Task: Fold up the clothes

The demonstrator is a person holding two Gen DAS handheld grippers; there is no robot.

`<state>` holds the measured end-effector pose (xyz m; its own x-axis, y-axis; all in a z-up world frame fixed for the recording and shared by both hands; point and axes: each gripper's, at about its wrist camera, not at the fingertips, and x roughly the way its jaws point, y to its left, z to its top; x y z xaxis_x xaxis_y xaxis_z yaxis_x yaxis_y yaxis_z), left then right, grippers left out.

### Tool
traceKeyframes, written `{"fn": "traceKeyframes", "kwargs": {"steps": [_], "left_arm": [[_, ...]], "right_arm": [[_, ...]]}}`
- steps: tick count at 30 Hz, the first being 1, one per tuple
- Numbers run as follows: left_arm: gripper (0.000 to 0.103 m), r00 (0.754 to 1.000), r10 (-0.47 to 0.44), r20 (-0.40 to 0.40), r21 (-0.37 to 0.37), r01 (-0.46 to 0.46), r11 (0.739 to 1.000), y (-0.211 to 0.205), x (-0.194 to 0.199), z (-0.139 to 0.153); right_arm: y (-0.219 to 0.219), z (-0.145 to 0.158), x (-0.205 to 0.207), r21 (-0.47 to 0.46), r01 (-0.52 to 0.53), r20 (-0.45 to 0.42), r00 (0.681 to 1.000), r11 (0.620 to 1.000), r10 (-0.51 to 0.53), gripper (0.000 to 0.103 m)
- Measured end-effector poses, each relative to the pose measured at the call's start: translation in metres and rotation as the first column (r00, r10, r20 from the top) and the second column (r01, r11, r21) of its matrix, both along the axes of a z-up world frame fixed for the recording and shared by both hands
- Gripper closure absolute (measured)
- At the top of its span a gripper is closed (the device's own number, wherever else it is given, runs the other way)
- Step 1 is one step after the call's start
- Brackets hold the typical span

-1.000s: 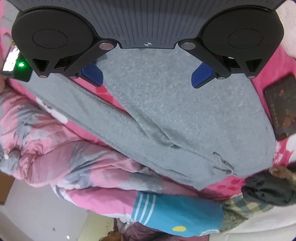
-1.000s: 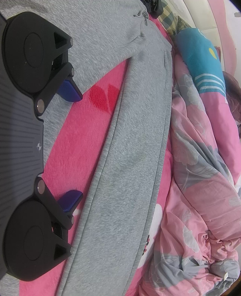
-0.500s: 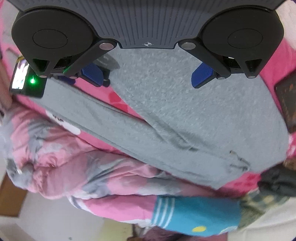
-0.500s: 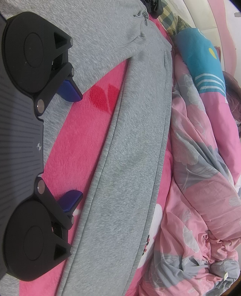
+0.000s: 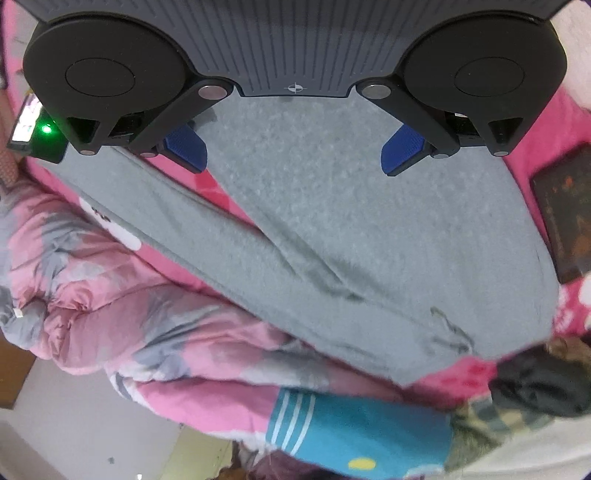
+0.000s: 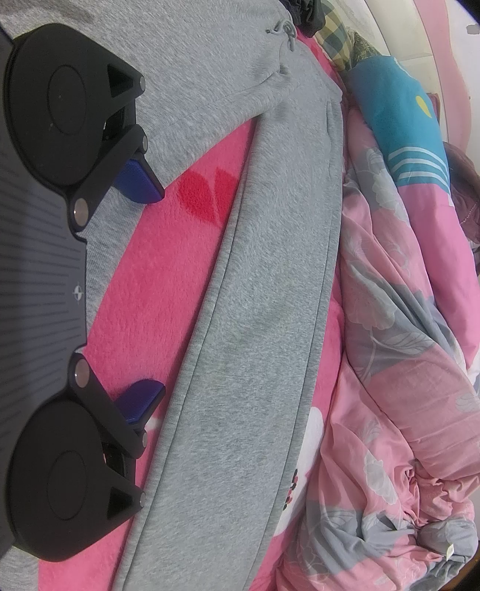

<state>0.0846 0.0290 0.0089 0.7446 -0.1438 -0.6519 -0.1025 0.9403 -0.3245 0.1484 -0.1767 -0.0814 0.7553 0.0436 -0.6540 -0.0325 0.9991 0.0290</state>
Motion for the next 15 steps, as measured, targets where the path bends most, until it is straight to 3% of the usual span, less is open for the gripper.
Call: {"fn": "traceKeyframes", "kwargs": {"steps": [5,15], "left_arm": [[0.002,0.997,-0.039,-0.060,-0.055,0.036,0.998,-0.006,-0.001,-0.007],[0.002,0.996,-0.076,-0.047,-0.030,0.075,0.997,-0.015,-0.001,-0.007]], "right_arm": [[0.000,0.000,0.000,0.000,0.000,0.000,1.000,1.000,0.000,0.000],[0.000,0.000,0.000,0.001,0.000,-0.001,1.000,1.000,0.000,0.000]]}}
